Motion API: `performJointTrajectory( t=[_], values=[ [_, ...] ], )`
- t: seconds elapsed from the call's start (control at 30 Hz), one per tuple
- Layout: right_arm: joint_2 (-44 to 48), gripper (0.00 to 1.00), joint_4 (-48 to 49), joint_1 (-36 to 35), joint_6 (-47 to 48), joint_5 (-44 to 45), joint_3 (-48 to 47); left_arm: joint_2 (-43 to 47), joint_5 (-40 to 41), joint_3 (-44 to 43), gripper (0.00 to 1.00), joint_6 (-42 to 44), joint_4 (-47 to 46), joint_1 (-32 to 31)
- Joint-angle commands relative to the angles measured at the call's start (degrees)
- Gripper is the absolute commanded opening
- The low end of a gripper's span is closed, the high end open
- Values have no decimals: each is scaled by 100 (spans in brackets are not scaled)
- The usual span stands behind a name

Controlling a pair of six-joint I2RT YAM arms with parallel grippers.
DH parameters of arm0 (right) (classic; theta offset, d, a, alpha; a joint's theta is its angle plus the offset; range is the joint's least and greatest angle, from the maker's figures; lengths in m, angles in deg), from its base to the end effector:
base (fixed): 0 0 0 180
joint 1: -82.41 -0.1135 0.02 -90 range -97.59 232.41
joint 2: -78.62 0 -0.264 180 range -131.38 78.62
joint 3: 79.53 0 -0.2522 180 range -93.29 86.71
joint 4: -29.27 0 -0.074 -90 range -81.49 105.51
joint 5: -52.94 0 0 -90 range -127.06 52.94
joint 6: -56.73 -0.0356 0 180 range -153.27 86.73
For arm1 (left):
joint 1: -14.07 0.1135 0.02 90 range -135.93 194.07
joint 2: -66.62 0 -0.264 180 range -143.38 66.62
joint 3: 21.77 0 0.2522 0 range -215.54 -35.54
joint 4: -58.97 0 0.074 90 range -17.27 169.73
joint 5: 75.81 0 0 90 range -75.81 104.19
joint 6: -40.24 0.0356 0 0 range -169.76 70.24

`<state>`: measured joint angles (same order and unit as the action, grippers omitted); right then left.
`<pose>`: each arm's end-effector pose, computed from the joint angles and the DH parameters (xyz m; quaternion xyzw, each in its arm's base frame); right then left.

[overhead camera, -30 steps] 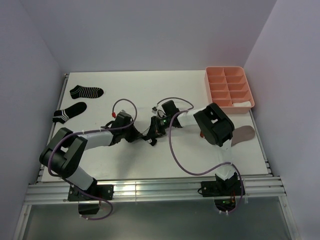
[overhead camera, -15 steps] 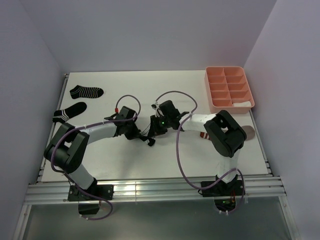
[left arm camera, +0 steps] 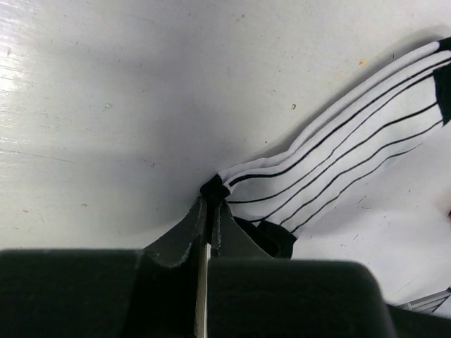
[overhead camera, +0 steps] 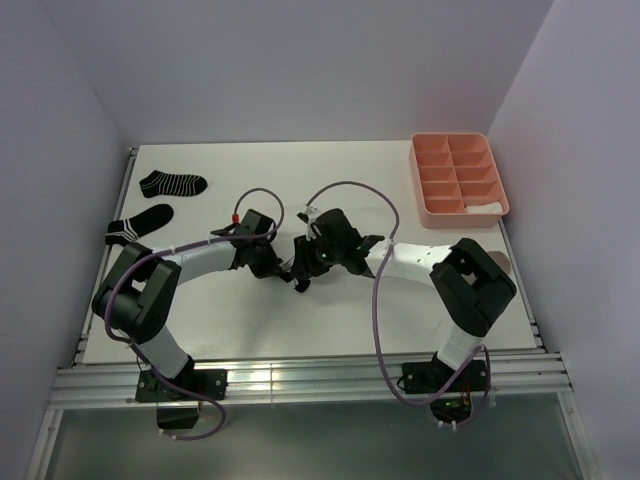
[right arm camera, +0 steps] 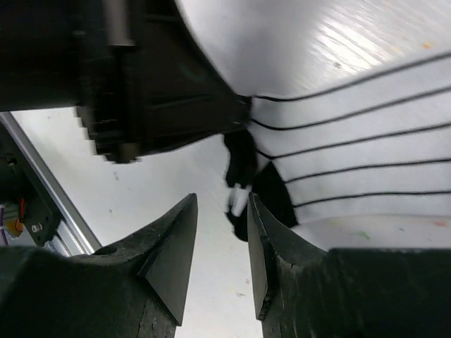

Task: Roll the socks
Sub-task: Roll the sock at the center of the board.

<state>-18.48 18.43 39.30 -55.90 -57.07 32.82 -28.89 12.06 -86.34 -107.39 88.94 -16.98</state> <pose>0.2503 0.2510 0.1820 -0.2307 0.8664 0.3571 0.2621 0.2691 -0.1636 0.1509 -0.2179 0.9429 -0.1884 0.1670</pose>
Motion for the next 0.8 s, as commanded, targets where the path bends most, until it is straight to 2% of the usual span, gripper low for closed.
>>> performJointTrajectory(
  t=[0.0, 0.27, 0.4, 0.53, 0.67, 0.77],
  values=[
    [60, 42, 236, -180, 189, 322, -25, -223, 266, -26, 0, 269, 506, 11],
    [-511, 37, 332, -312, -22, 479, -227, -214, 152, -34, 0, 305, 489, 11],
    [-678, 24, 341, -294, -119, 700, -122, -179, 152, -17, 0, 331, 497, 11],
    [-810, 15, 245, -242, -145, 875, -34, -162, 143, 9, 0, 340, 506, 11],
    [-749, 14, 86, -241, -101, 1078, -17, -188, 116, -26, 0, 392, 524, 11],
    [-548, 20, -1, -294, 65, 1183, -16, -240, 81, -70, 0, 436, 550, 11]
  ],
)
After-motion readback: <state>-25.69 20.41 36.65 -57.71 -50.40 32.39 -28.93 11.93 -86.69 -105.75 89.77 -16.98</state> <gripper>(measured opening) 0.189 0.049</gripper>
